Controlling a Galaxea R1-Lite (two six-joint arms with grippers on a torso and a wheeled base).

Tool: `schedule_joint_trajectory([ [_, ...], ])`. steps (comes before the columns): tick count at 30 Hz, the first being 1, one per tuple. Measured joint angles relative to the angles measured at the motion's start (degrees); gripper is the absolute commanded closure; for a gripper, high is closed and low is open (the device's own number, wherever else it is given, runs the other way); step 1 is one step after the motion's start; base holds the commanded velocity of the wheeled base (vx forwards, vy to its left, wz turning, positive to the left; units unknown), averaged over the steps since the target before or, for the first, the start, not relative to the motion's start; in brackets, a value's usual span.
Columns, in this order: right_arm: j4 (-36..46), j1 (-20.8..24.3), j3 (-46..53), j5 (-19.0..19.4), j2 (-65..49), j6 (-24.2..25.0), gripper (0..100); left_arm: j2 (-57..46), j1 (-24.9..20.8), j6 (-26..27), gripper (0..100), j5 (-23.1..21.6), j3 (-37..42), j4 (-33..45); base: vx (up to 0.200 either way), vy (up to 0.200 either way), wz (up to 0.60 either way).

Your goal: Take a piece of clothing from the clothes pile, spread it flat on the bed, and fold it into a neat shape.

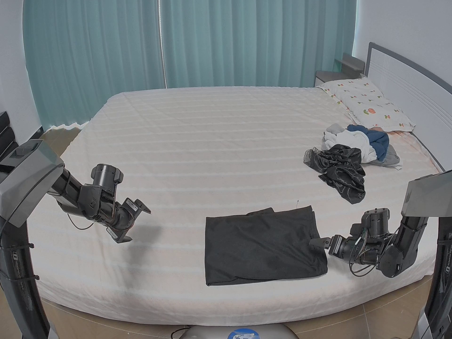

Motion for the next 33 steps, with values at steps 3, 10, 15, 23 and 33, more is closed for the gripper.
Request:
schedule_joint_trajectory([
  [3,1.0,-0.5,-3.2,-0.3,-0.3,0.8,0,0.0,0.0,-0.5,0,0.0,-0.2,0.0,0.000,0.000,0.00],
  [10,8.3,-1.0,-13.8,-1.2,1.0,1.6,0,0.2,0.0,-1.2,0,0.5,-0.7,0.0,0.114,0.000,0.00],
  [15,15.4,-1.1,-23.1,-2.4,3.5,1.8,0,0.3,0.0,-1.3,0,0.8,-0.7,0.0,0.080,0.000,0.00],
  [23,20.9,-1.0,-33.3,-5.4,9.8,1.9,0,0.4,0.0,-1.3,0,1.1,-0.5,-0.2,0.000,0.000,0.00],
  [33,20.4,-0.9,-34.8,-5.4,12.5,2.4,100,0.6,-0.1,-1.3,0,1.2,-0.6,-0.2,0.000,0.000,0.00],
])
